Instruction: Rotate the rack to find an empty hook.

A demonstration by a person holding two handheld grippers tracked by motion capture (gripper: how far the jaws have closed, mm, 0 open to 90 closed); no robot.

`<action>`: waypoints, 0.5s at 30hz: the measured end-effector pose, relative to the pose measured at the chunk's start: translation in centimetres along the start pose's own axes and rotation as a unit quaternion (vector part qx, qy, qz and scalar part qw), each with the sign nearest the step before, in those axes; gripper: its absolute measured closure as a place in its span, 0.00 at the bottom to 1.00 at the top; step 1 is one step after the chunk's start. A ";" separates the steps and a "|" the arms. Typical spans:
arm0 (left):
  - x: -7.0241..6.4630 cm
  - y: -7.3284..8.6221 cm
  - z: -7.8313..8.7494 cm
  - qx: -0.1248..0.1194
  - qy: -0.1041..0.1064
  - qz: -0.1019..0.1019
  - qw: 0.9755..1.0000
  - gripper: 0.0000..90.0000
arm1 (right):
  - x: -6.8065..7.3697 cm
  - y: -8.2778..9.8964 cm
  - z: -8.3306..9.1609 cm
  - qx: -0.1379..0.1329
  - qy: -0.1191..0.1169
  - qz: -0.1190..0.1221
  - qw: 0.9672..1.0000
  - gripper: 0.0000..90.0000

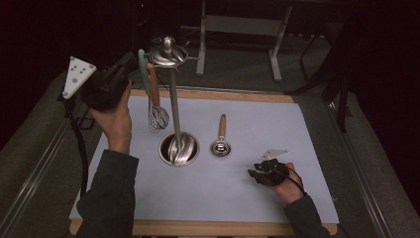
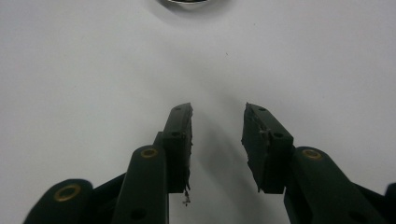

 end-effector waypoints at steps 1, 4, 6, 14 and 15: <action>0.1 0.1 0.2 -0.001 0.000 0.001 1.000 1.00 | 0.0 0.0 0.0 0.000 0.001 -0.002 1.000 0.70; 0.5 0.7 0.9 0.007 -0.003 -0.002 1.000 1.00 | -0.1 0.1 0.0 0.000 0.002 -0.005 1.000 0.70; 0.7 1.4 1.4 0.015 -0.003 -0.005 1.000 1.00 | -0.2 0.1 0.0 0.001 0.001 -0.005 1.000 0.70; 1.7 5.1 3.5 0.061 -0.017 -0.011 0.998 1.00 | 0.0 -0.1 -0.1 0.000 0.001 -0.004 1.000 0.69; 1.7 5.7 3.8 0.068 -0.017 -0.012 0.997 1.00 | 0.1 -0.1 -0.1 0.000 0.001 -0.003 1.000 0.69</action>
Point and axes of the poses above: each handheld gripper's, and its own axes: z roughly backward along the jaws, y roughly out of its underside, x roughly to its left, the point moved 2 cm from there along -z, roughly forward along the jaws, and after that the axes turned 3 degrees about -z, right-handed, at the moved point
